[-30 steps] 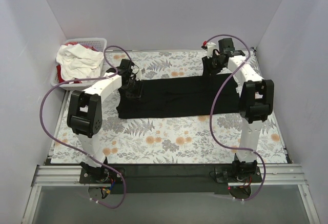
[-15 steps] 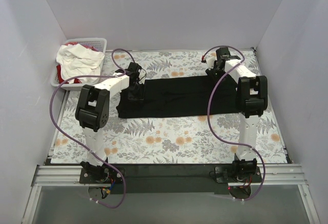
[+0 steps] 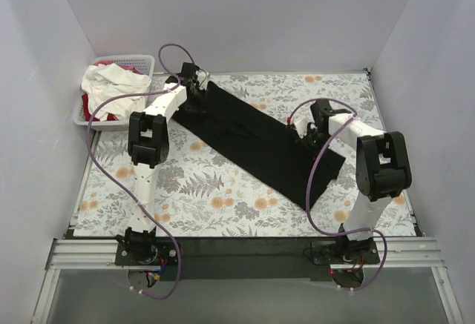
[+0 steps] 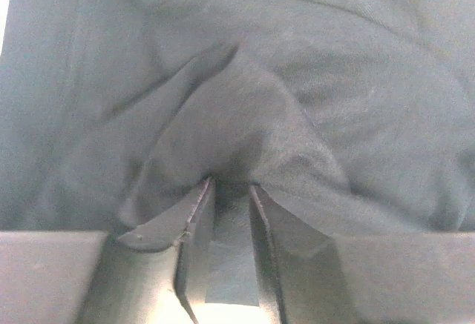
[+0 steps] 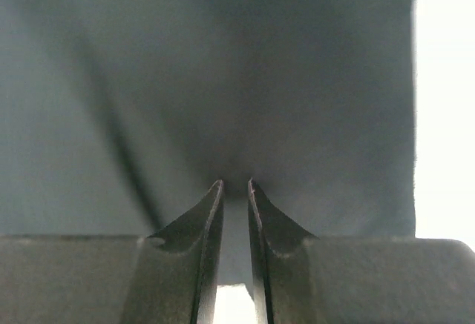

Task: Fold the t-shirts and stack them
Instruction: Fold the tshirt

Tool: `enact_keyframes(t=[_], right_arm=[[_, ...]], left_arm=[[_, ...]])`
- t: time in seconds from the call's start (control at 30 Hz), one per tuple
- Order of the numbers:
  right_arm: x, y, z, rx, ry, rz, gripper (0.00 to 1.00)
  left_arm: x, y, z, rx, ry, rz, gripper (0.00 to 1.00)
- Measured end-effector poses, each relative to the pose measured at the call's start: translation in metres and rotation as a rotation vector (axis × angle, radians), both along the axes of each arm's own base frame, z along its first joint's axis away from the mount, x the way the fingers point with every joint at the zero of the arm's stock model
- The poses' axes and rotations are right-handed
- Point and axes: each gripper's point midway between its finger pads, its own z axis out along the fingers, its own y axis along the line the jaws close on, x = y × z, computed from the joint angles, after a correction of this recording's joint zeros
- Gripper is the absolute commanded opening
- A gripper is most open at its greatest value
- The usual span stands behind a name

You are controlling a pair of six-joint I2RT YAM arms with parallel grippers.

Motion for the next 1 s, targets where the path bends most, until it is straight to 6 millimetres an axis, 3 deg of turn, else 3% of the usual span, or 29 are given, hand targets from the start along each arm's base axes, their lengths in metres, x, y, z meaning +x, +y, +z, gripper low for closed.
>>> enact_keyframes(t=[0.1,0.17,0.2,0.3,0.4,0.53,0.63,0.73,0.83,0.93,1.0], right_arm=[[-0.083,0.035,0.010,0.087,0.173,0.107,0.30],[-0.116,0.060,0.029,0.164,0.240,0.171,0.30],[-0.121,0.069,0.040,0.199,0.244,0.189,0.30],[-0.111,0.078,0.068,0.263,0.196,0.191,0.29],[-0.095,0.075,0.075,0.269,0.151,0.191,0.26],[-0.089,0.070,0.053,0.235,0.191,0.191,0.22],[-0.085,0.066,0.026,0.192,0.243,0.184,0.22],[-0.084,0.063,0.008,0.157,0.275,0.180,0.21],[-0.086,0.063,0.000,0.143,0.275,0.185,0.20],[-0.098,0.070,-0.001,0.142,0.264,0.210,0.21],[-0.117,0.081,-0.002,0.155,0.284,0.240,0.21]], left_arm=[[0.056,-0.001,0.006,-0.001,-0.129,-0.015,0.31],[0.078,0.000,0.013,-0.001,-0.194,-0.013,0.35],[0.083,0.002,0.014,0.002,-0.210,-0.009,0.40],[0.084,0.005,0.028,-0.012,-0.249,0.003,0.45],[0.059,0.002,0.053,-0.056,-0.245,0.001,0.46],[0.032,-0.011,0.100,-0.124,-0.284,-0.016,0.42],[0.016,-0.022,0.120,-0.173,-0.293,-0.036,0.40],[0.002,-0.032,0.112,-0.204,-0.253,-0.051,0.40],[-0.011,-0.032,0.085,-0.201,-0.171,-0.044,0.39],[-0.018,-0.030,0.067,-0.185,-0.115,-0.034,0.38],[-0.019,-0.028,0.060,-0.176,-0.098,-0.029,0.37]])
